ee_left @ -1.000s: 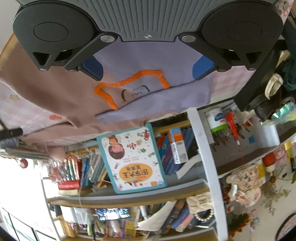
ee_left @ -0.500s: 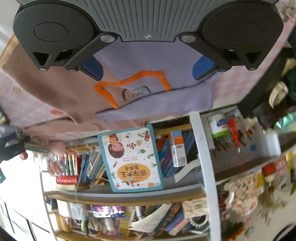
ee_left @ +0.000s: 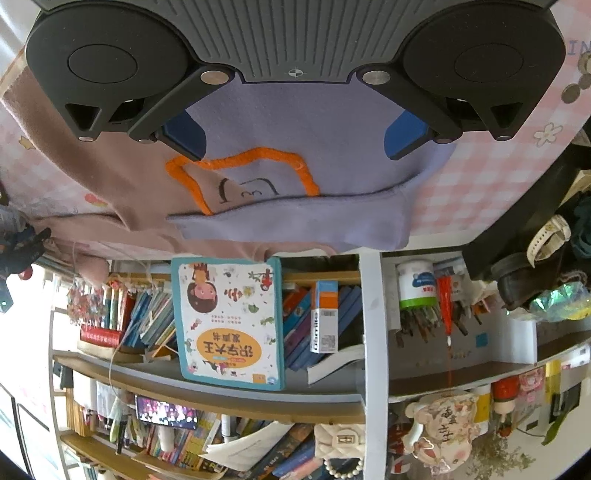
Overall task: Fold clothes
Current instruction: 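Grasp the pink sleeve cuff with the right gripper, then lift the pink sleeve across the sweater body and open the right gripper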
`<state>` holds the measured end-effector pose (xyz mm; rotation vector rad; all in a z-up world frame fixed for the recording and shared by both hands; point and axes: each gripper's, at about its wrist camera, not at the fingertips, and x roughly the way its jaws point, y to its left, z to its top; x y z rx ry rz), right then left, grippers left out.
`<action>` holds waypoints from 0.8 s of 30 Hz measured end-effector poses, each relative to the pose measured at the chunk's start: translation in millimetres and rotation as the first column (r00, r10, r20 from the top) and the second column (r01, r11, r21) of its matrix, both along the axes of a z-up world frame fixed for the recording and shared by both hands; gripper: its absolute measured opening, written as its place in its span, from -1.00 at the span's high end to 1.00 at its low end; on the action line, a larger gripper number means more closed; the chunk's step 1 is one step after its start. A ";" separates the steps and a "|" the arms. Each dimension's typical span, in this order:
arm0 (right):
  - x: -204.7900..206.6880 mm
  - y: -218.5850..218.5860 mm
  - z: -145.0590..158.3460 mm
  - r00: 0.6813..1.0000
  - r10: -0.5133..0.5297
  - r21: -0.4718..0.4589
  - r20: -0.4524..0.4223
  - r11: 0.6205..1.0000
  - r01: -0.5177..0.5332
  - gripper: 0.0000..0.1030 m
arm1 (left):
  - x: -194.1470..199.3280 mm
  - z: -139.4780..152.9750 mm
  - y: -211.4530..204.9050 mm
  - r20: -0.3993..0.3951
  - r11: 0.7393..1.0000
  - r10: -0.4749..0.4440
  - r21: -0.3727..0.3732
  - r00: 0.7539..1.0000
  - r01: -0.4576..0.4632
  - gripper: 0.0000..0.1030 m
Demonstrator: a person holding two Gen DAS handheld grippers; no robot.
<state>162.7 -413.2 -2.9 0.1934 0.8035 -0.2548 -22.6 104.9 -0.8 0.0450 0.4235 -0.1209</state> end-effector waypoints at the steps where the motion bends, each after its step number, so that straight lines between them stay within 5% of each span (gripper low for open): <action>1: -0.8 -0.6 -1.8 1.000 0.002 0.006 0.003 1.000 -0.002 0.21 | -0.4 0.0 -0.2 0.003 1.000 0.000 0.001 1.000 0.000 -1.00; 4: -4.0 -2.3 -5.5 1.000 0.011 0.018 0.016 1.000 -0.012 0.37 | -1.7 0.1 -0.8 0.010 1.000 -0.001 0.006 1.000 0.001 -1.00; 6: -6.2 -2.5 -3.2 0.999 0.023 0.024 0.025 0.999 -0.024 0.83 | -2.5 0.2 -1.2 0.015 1.000 -0.002 0.009 1.000 0.002 -1.00; 16: -23.2 39.2 74.6 0.970 0.151 0.059 0.193 0.984 -0.165 0.87 | -2.7 -0.5 -6.7 0.017 0.999 -0.019 0.034 1.000 0.019 -1.00; 24: -18.8 140.3 144.1 0.863 0.393 0.017 0.318 0.907 -0.420 0.87 | -4.9 -0.5 -11.5 0.030 0.998 -0.024 0.065 0.999 0.022 -1.00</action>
